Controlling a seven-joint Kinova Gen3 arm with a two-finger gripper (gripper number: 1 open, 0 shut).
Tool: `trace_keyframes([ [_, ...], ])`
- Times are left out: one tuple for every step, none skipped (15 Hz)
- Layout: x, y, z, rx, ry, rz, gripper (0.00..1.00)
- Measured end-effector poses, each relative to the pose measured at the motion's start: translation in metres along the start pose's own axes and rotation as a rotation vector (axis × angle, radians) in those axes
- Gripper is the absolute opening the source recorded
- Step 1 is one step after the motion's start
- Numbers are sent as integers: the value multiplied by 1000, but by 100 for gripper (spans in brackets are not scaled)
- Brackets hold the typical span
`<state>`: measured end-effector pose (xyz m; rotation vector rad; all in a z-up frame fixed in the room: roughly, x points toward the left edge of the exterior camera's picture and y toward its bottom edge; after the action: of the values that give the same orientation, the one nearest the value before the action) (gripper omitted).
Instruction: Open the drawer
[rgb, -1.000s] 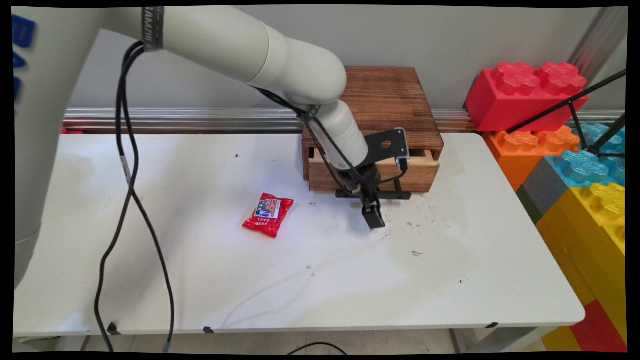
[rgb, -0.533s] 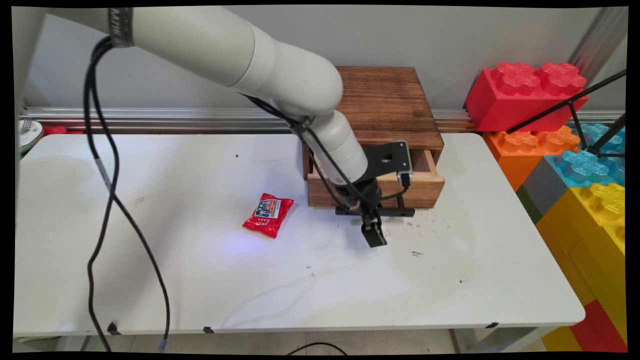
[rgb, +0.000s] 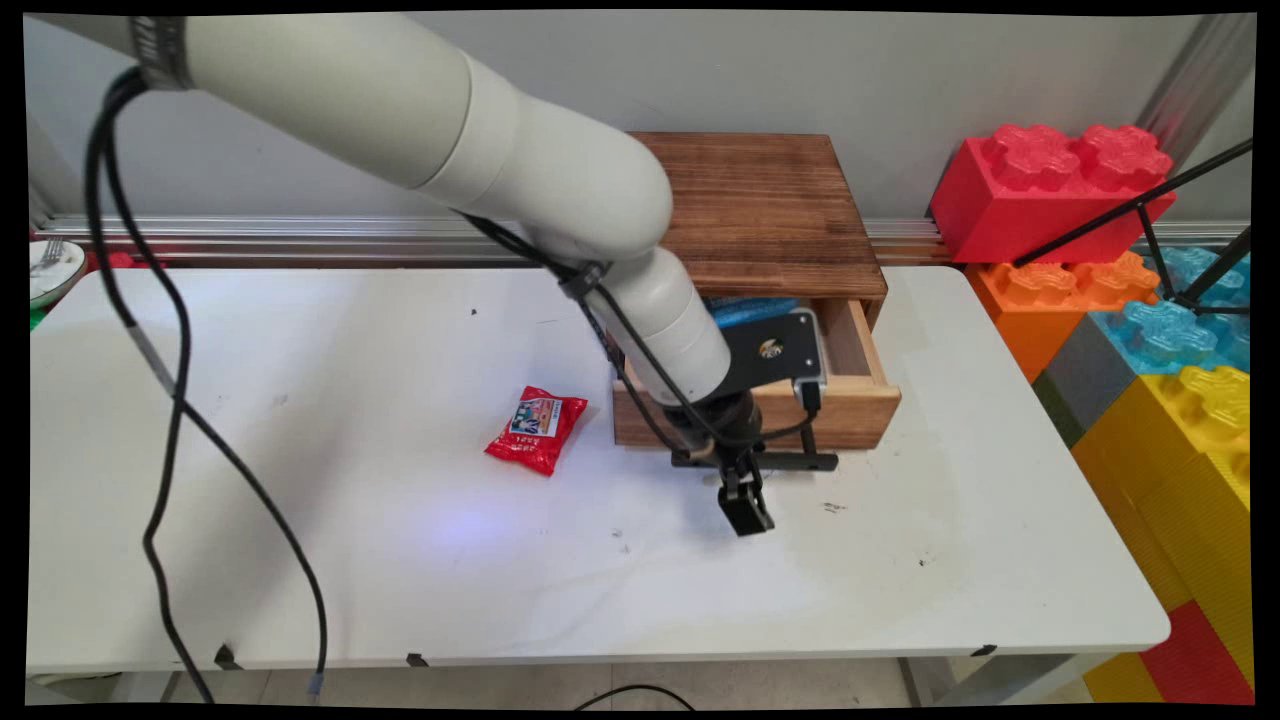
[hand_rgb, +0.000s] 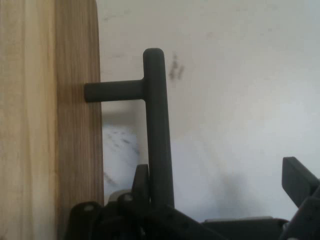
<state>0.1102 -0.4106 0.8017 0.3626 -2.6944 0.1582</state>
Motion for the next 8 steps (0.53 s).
trace_keyframes([
  [-1, 5, -1, -1, 1, 0, 100],
  [-2, 11, -1, -4, 3, 0, 100],
  [-2, 14, -1, -5, 5, 0, 100],
  [-3, 20, -1, -6, 7, 1, 100],
  [-3, 23, -1, -7, 9, 0, 100],
  [-4, 28, 0, -8, 11, -1, 100],
  [-5, 34, 0, -9, 14, -2, 100],
  [-5, 40, 1, -11, 18, -4, 100],
])
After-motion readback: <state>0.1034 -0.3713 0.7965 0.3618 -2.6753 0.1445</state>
